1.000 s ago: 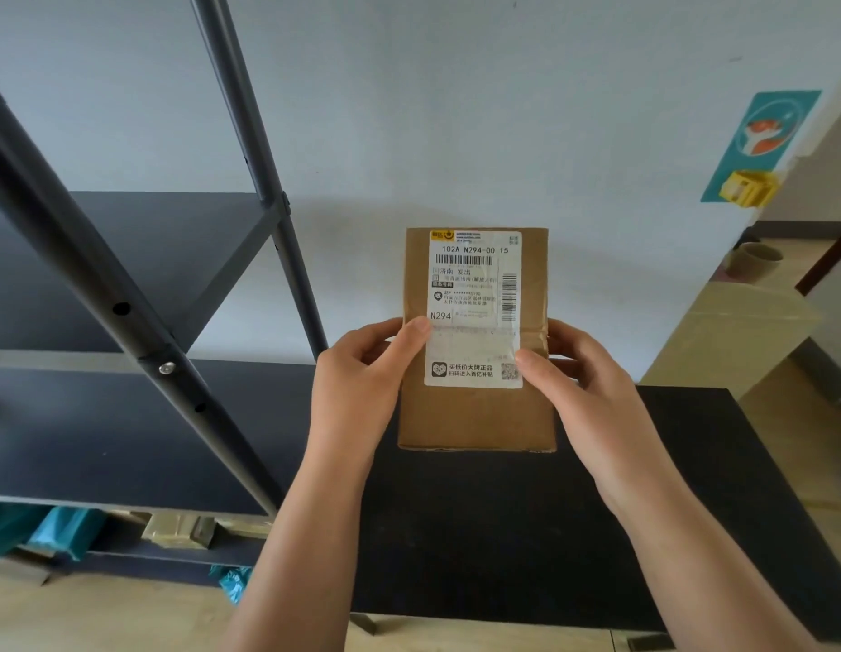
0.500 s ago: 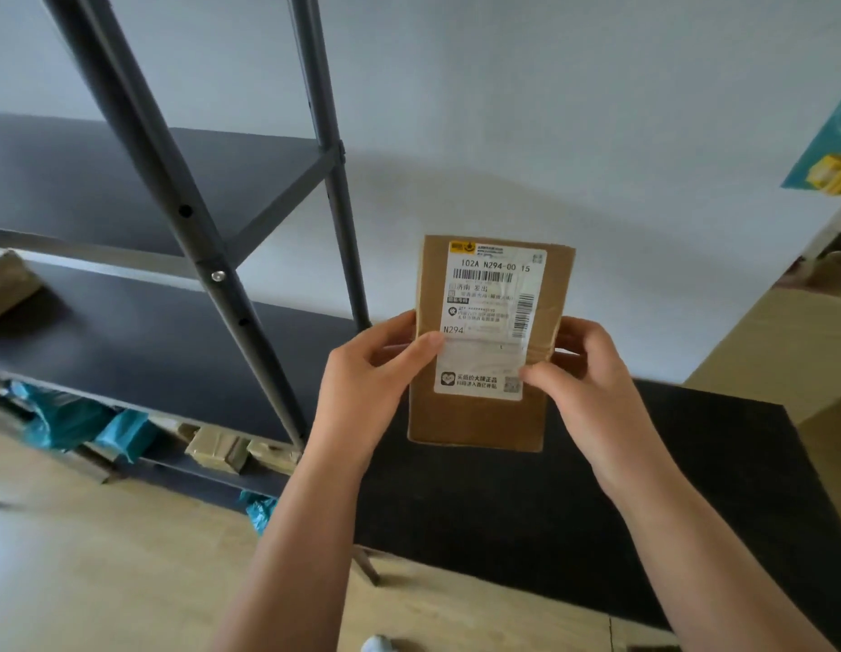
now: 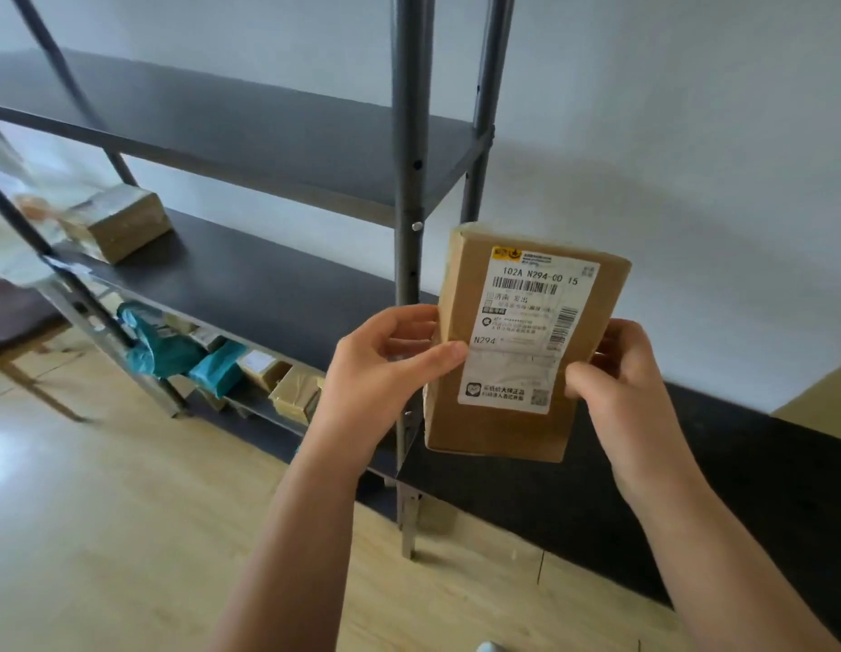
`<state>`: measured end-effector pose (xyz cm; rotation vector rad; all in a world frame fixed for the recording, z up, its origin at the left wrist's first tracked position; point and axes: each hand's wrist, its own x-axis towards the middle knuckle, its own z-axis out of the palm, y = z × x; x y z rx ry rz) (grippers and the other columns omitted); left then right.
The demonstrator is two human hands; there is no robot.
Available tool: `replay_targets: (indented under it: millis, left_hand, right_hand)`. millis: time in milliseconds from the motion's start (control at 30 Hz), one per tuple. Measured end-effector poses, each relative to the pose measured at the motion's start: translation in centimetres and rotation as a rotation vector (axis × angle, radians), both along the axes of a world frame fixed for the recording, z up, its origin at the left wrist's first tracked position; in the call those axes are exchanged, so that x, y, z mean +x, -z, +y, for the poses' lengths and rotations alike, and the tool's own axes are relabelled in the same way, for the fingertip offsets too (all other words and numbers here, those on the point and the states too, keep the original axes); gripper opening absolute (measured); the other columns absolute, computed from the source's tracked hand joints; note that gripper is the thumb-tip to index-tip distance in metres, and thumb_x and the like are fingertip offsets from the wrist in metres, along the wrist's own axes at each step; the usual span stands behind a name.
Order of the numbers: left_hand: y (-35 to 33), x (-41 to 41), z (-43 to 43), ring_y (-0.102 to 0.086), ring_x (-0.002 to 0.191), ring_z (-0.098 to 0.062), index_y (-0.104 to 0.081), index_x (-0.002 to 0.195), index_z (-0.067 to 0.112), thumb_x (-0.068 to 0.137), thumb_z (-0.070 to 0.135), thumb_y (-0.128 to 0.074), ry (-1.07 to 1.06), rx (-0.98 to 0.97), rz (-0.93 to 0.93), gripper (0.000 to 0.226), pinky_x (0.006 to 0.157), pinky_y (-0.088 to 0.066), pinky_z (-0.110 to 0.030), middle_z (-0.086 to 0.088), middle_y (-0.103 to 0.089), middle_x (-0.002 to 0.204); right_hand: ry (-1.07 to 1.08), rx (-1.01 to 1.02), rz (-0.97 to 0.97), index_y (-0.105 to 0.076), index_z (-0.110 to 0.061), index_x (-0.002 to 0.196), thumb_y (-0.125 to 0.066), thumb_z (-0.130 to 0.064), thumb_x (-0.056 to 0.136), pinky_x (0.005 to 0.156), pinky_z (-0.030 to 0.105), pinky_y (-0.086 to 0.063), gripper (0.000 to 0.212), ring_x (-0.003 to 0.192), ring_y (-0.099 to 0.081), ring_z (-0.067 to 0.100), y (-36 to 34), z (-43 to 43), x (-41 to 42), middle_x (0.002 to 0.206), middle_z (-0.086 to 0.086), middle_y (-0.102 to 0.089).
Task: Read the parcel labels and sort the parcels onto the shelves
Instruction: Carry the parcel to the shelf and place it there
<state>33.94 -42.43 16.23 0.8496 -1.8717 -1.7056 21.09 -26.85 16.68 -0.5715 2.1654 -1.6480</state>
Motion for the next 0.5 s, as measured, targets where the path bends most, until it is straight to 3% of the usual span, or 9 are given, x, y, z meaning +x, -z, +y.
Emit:
replay_targets:
  millis: [200,333,500]
  left_hand:
    - [0.9,11.6,-6.0,-0.074,0.089,-0.005,-0.071,0.112,0.026,0.078,0.033,-0.081,-0.149,0.031,-0.020,0.036,0.075,-0.059,-0.026,0.009,-0.079,0.097]
    - [1.6,19.2,-10.4,-0.075,0.088,-0.014,-0.069,0.106,0.020,0.080,0.035,-0.079,-0.316,0.062,-0.052,0.031,0.073,-0.060,-0.028,0.002,-0.078,0.094]
    - [1.8,26.9,-14.8,-0.075,0.079,-0.014,-0.067,0.100,0.012,0.085,0.034,-0.074,-0.478,0.111,-0.053,0.027,0.057,-0.058,-0.017,-0.004,-0.077,0.091]
  right_hand:
    - [-0.107,-0.029,-0.072,-0.053,-0.026,0.117,-0.059,-0.011,0.090,0.067,0.019,-0.044,0.032,0.095,-0.062,0.004,0.6,-7.4,10.8,0.106,-0.010,-0.065]
    - [-0.219,-0.033,-0.100,-0.054,-0.031,0.118,-0.059,-0.017,0.093,0.066,0.020,-0.043,0.029,0.094,-0.060,0.003,1.2,-13.2,18.0,0.107,-0.012,-0.065]
    - [-0.351,0.019,-0.074,-0.053,-0.032,0.120,-0.057,-0.019,0.095,0.063,0.016,-0.042,0.029,0.092,-0.059,0.000,2.0,-20.0,24.4,0.107,-0.015,-0.064]
